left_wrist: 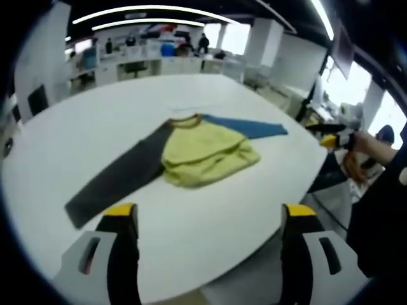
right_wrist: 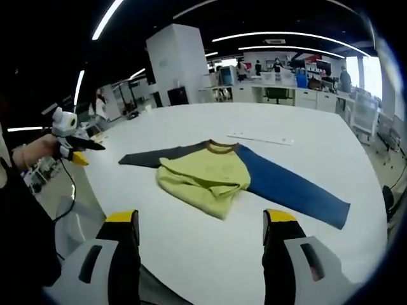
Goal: Fold the garment on the visible template until the final outline fits inside the template.
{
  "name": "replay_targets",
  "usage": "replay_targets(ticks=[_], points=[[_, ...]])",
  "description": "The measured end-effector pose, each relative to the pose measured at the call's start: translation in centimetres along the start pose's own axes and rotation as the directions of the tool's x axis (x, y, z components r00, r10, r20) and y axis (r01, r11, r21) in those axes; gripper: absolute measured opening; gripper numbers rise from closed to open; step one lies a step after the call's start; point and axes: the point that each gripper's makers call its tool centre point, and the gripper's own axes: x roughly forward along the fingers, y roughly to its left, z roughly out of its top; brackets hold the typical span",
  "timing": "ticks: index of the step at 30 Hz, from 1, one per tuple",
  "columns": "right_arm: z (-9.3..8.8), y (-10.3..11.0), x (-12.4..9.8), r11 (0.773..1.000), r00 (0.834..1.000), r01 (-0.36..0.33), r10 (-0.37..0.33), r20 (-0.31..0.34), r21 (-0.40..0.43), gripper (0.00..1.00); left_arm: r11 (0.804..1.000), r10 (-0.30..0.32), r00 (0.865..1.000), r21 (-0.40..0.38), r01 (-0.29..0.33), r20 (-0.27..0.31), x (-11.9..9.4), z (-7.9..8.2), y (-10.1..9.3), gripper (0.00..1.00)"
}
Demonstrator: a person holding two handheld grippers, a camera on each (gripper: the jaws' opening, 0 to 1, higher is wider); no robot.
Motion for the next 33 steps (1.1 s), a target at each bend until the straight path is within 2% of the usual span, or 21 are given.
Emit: replay_targets(ticks=[4,7,15,21,33], points=[[-0.5,-0.1,0.9,0.999,1.0,-0.018,0.018,-0.009,0.027,0.71,1.0,-0.016,1.0,-0.018,0.016,0.002,1.1,0.4,0.4,0.85],[-0.9,0.2,1.8,0.996,0.998,-0.056,0.057,-0.01,0.066,0.64,0.998,-0.038,0.999,-0.048,0.039,0.011,2.2,0.8,0.5,0.82],[-1.7,0.4,3.8,0.993,0.996,-0.081,0.083,-0.026,0.082,0.53,0.996,-0.074,0.997,-0.041,0.073,-0.008,5.0,1.2,1.0,0.75],[-2.2,-0.1,5.3,0.992,0.996,-0.083,0.087,-0.033,0.094,0.46,0.997,-0.065,0.998,-0.049,0.065,-0.011,6.5,1.5,2.2,0.68],[-2.9,-1.1,8.6,0.993,0.998,-0.042,0.046,-0.038,0.106,0.34,0.995,-0.03,1.0,-0.091,0.03,-0.004,10.4,2.0,4.9,0.51]])
